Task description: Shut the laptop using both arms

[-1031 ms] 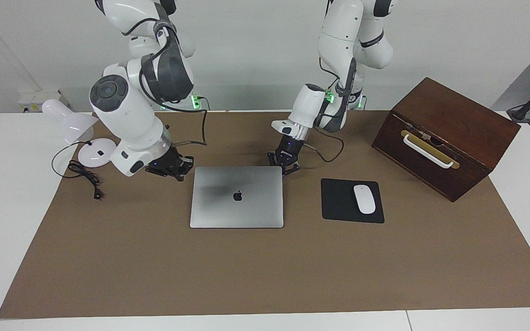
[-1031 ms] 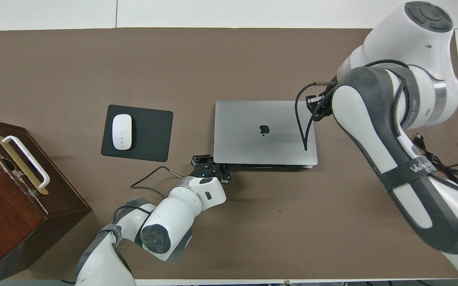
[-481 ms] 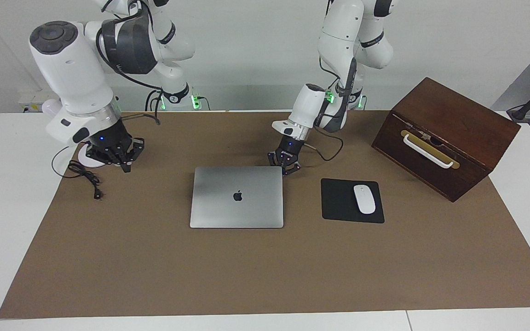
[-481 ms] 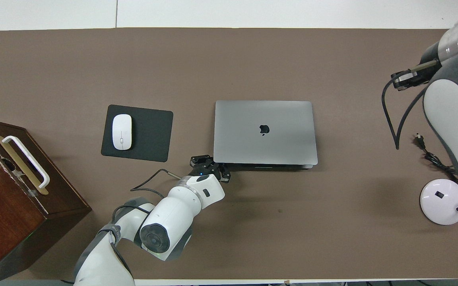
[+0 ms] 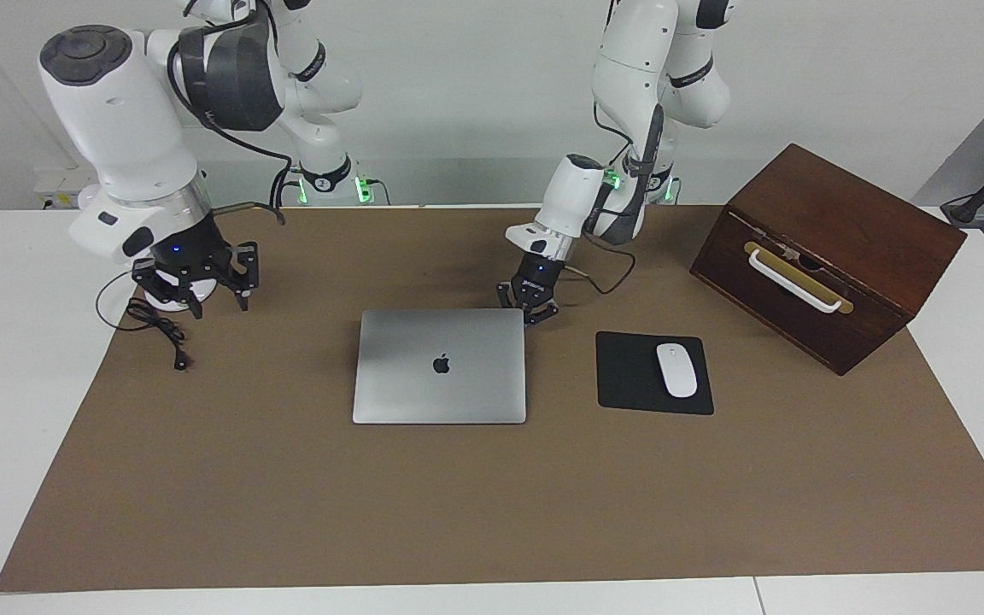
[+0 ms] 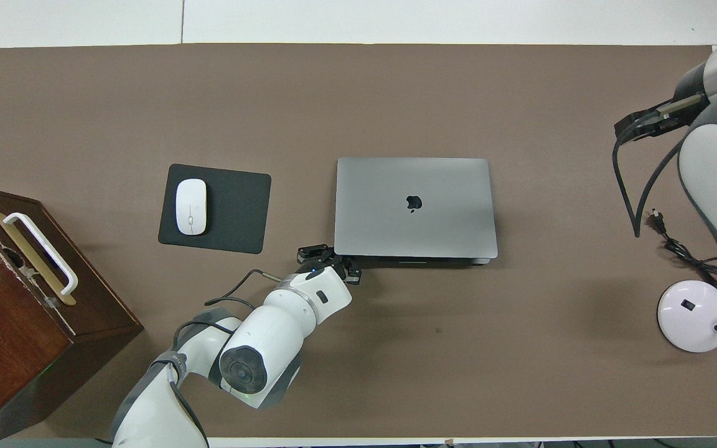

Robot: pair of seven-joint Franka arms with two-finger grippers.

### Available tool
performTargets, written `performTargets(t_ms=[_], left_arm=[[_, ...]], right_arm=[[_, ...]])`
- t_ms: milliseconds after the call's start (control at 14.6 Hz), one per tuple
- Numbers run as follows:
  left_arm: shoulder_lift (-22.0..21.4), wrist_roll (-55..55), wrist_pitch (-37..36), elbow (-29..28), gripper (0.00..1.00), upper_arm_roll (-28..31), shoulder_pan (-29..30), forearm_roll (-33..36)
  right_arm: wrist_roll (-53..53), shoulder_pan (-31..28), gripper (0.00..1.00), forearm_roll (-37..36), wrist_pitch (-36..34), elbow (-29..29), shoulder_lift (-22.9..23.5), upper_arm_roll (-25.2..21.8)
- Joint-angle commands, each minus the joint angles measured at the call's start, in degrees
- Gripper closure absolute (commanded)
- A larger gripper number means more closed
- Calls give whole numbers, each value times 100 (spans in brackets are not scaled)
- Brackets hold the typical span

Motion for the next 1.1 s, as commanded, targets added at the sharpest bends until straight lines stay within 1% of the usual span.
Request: performTargets(t_ms=[0,69,206,550,619,825,1031], left_arm=[[227,-282,-650,2,100,-99,144,110],[183,-291,-782,28,100,-99,135,110],[87,-422,-879,63,100,-99,153,110],[-256,-467,-1573,125,100,-99,188,57],[-309,-475,-1626,134,100,-99,188,48],[-458,-545,-1889,134,100,-99,205,30],[-713,-607,-2390,187,100,-99,241,-57]], right_arm=[[379,-219,0,42,-54,-41,-112,64],[634,-306,0,156,-63,-41,-121,72],[777,-351,0,490,-63,-111,-173,64],[1075,-439,0,508,-107,-129,-209,72],[1206,-439,0,508,-116,-181,-287,72],[1392,-369,0,508,-90,-804,-770,81],[1278,-430,0,500,-63,-841,-798,90]])
